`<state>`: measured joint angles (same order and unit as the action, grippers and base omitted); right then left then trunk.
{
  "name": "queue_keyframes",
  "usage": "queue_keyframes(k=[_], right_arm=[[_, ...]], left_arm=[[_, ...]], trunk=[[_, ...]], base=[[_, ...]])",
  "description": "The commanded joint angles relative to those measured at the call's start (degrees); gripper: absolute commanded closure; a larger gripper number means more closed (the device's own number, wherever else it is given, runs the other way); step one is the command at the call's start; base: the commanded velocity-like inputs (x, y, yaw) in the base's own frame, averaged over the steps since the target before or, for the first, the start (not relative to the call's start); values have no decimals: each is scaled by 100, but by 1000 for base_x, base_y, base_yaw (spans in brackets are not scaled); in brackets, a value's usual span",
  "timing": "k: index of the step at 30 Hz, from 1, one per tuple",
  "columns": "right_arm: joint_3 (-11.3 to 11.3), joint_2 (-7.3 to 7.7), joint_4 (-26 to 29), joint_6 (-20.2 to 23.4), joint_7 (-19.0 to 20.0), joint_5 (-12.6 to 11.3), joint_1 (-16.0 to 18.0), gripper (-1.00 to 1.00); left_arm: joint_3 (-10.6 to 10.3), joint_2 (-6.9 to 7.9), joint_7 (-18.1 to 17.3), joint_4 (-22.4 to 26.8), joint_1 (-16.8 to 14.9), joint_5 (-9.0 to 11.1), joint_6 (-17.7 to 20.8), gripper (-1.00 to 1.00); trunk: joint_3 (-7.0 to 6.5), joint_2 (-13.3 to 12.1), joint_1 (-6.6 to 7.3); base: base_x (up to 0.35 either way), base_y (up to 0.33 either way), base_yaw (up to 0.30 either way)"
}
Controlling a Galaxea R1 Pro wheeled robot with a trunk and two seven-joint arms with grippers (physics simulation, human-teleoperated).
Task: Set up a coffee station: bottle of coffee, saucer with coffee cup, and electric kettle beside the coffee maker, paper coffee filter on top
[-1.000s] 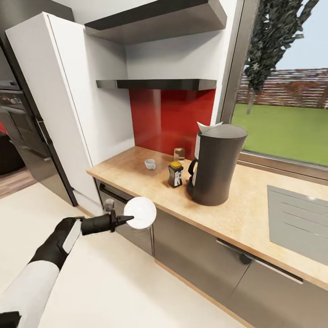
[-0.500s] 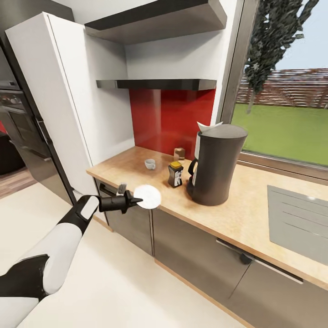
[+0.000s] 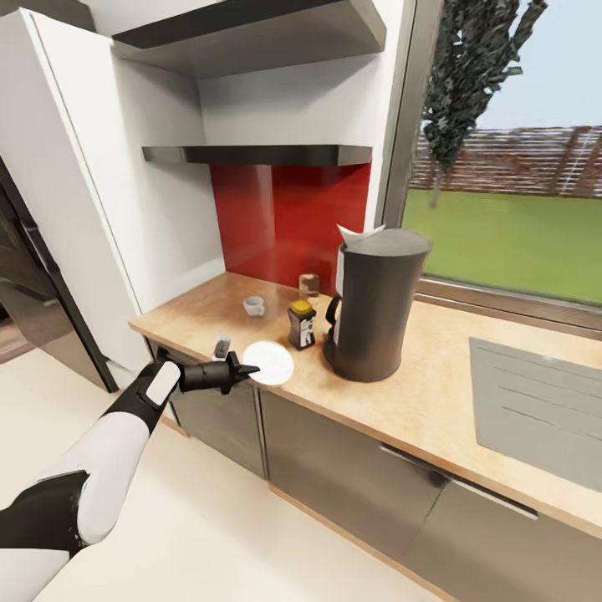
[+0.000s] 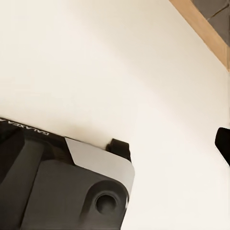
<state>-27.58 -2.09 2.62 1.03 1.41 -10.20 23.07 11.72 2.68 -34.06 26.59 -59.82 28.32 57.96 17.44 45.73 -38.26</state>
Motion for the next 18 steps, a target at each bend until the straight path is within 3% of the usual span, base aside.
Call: queue_keyframes(k=[1,10,18], right_arm=[[-50,3,-2,11,14,-57,4,-100],[-54,24,-15,11,17,-53,4,-100],[-54,24,-16,11,17,-45,4,-100]], left_arm=[[25,0,-8,-2,-4,-61,14,100],[23,41,1,-57,55,-73,13,100],[17,47,4,-66,319,-74,5,100]], trunk=[[7,5,-4],[7,5,-4],[7,5,-4]], base=[[320,0,-19],[308,0,-3],[35,0,0]])
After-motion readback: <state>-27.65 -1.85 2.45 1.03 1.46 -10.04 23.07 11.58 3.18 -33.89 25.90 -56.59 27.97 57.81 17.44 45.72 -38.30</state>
